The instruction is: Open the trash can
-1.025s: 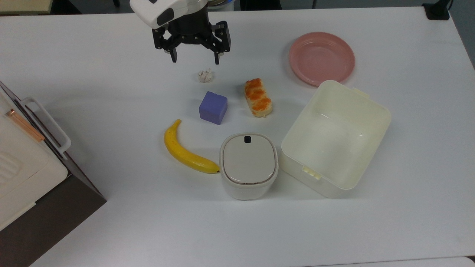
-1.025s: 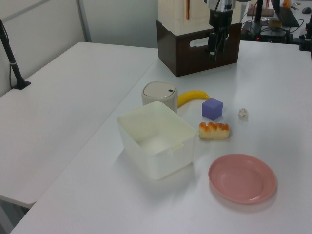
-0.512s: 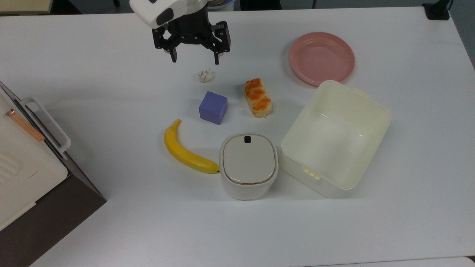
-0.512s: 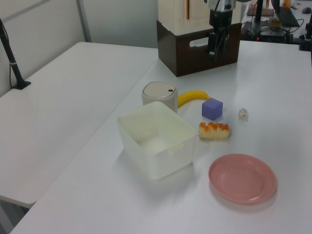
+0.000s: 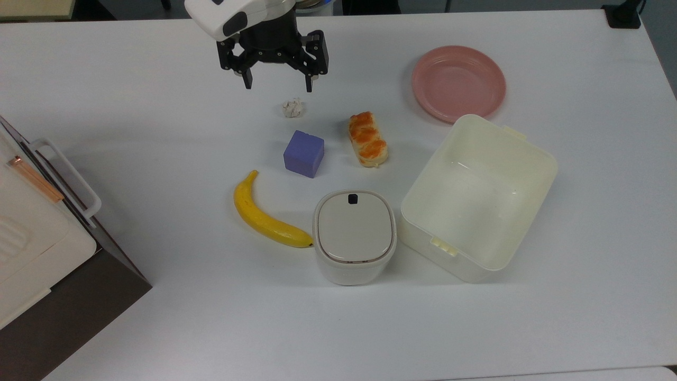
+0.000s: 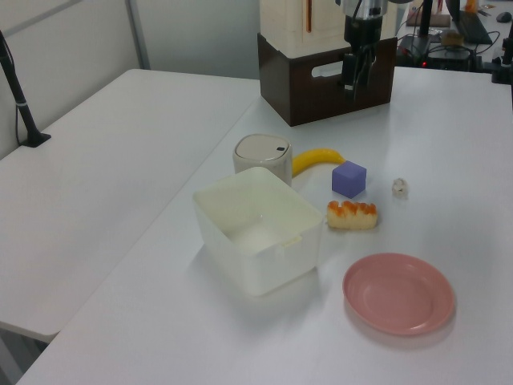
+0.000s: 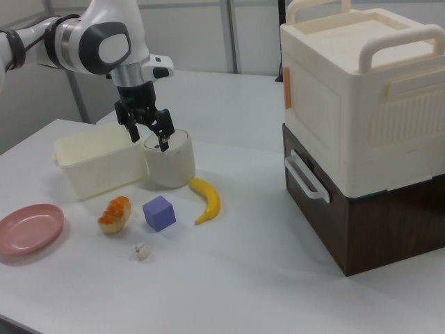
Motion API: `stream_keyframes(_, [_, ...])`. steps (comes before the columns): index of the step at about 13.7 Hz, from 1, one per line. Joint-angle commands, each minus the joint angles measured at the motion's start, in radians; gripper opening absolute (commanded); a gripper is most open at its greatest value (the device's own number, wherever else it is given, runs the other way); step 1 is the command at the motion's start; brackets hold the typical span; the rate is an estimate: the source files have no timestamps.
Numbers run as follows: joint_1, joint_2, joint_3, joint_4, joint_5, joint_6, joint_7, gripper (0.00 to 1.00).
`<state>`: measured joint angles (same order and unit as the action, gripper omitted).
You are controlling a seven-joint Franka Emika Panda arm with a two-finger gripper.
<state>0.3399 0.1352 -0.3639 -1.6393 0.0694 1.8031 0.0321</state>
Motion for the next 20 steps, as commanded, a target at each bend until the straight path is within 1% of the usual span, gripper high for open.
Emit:
stream_keyframes(1, [-0.004,-0.005,0.005,0.004,0.015,-0.024,0.008,1.00])
stream_keyframes(10, [0.001,0.000,0.008,0.003,0.017,-0.025,-0.020,1.00])
stream_keyframes(11, [0.004,0.001,0.008,0.003,0.017,-0.027,-0.020,0.99])
stream_keyframes(12, [0.004,0.003,0.008,0.001,0.017,-0.025,-0.020,0.94])
stream_keyframes(13, [0.004,0.004,0.010,0.001,0.017,-0.024,-0.021,0.89])
stream_keyframes(15, [0.004,0.004,0.010,0.001,0.021,-0.022,-0.024,0.75])
stream_keyframes(16, [0.004,0.006,0.011,0.001,0.024,-0.022,-0.044,0.61])
stream_keyframes(17, [-0.002,0.006,0.011,0.001,0.045,-0.021,-0.066,0.45])
stream_keyframes(19, [-0.012,0.004,0.010,0.003,0.107,-0.018,-0.093,0.23])
stream_keyframes(20, [-0.019,0.004,0.010,0.003,0.122,-0.016,-0.113,0.16])
